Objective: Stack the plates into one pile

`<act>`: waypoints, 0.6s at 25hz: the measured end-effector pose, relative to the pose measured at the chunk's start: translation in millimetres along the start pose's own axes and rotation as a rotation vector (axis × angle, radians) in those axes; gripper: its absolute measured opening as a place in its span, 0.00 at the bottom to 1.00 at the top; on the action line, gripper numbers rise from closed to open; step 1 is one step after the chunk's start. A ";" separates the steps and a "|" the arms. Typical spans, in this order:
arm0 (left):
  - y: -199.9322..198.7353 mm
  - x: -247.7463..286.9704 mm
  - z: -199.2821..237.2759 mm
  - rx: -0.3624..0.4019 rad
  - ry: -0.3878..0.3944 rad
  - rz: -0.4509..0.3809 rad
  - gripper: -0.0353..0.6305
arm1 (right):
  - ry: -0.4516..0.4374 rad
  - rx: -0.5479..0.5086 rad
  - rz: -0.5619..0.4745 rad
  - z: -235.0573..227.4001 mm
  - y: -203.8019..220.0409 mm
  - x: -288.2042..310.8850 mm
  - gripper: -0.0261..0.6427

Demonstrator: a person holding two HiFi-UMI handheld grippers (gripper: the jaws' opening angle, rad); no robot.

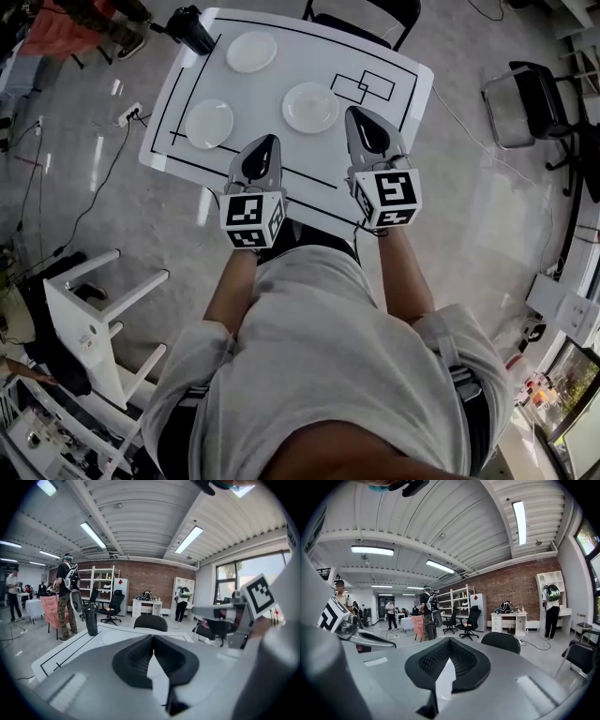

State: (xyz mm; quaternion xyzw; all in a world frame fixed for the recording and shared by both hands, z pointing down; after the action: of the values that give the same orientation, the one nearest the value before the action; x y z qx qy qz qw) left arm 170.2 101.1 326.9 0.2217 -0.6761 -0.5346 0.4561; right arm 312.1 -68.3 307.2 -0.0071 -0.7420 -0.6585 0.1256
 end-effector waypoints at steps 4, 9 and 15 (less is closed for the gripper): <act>9.3 31.4 10.2 -0.108 0.046 0.078 0.06 | 0.006 0.036 0.063 -14.0 16.2 18.7 0.04; 17.8 74.6 15.3 -0.064 0.063 0.152 0.06 | 0.040 0.082 0.129 -31.3 39.1 41.8 0.04; 35.5 118.2 22.5 -0.009 0.084 0.270 0.06 | 0.030 0.145 0.219 -37.5 67.4 78.9 0.04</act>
State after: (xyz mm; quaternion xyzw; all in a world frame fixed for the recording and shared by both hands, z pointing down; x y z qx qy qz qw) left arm 100.2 31.4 404.3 0.1489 -0.6774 -0.4617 0.5529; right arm 254.3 -108.4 392.2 -0.0694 -0.7805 -0.5855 0.2080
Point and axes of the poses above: the fingertips, and each gripper's own axes: x forward along the fingers, z to its left, y out of its underside, the point moved 10 cm from there along -x, backward along the fingers, and after that the axes turned 12 degrees about -y, right-handed, at the moved point
